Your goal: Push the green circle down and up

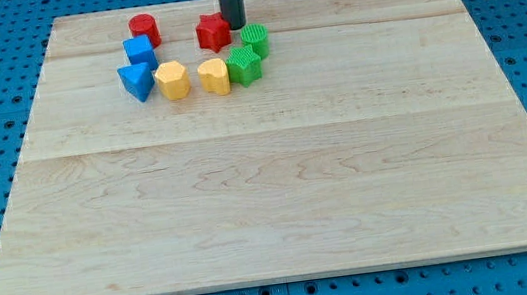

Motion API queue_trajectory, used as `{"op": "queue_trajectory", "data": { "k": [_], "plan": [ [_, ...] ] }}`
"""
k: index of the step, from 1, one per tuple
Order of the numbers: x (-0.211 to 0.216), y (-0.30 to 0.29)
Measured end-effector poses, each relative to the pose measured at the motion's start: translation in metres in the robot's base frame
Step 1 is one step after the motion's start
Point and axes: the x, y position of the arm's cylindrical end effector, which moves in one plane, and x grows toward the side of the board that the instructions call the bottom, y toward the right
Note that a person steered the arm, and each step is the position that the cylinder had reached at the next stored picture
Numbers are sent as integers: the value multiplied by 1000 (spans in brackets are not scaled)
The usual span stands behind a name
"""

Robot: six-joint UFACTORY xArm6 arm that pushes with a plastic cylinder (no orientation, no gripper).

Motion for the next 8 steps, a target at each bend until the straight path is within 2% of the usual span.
{"op": "queue_trajectory", "data": {
  "k": [2, 3, 5, 6, 8],
  "plan": [
    [-33, -3],
    [-37, 38],
    [-39, 52],
    [-33, 52],
    [44, 56]
  ]
}}
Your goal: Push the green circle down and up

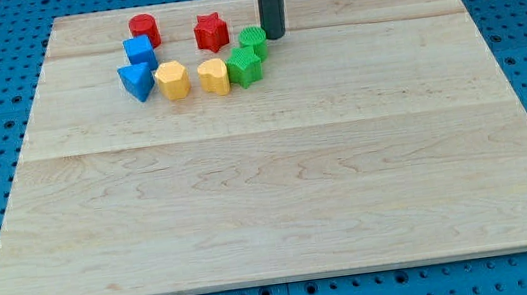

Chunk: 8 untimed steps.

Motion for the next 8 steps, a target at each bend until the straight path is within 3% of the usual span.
{"op": "queue_trajectory", "data": {
  "k": [2, 3, 7, 8],
  "plan": [
    [41, 45],
    [47, 40],
    [8, 0],
    [27, 14]
  ]
}}
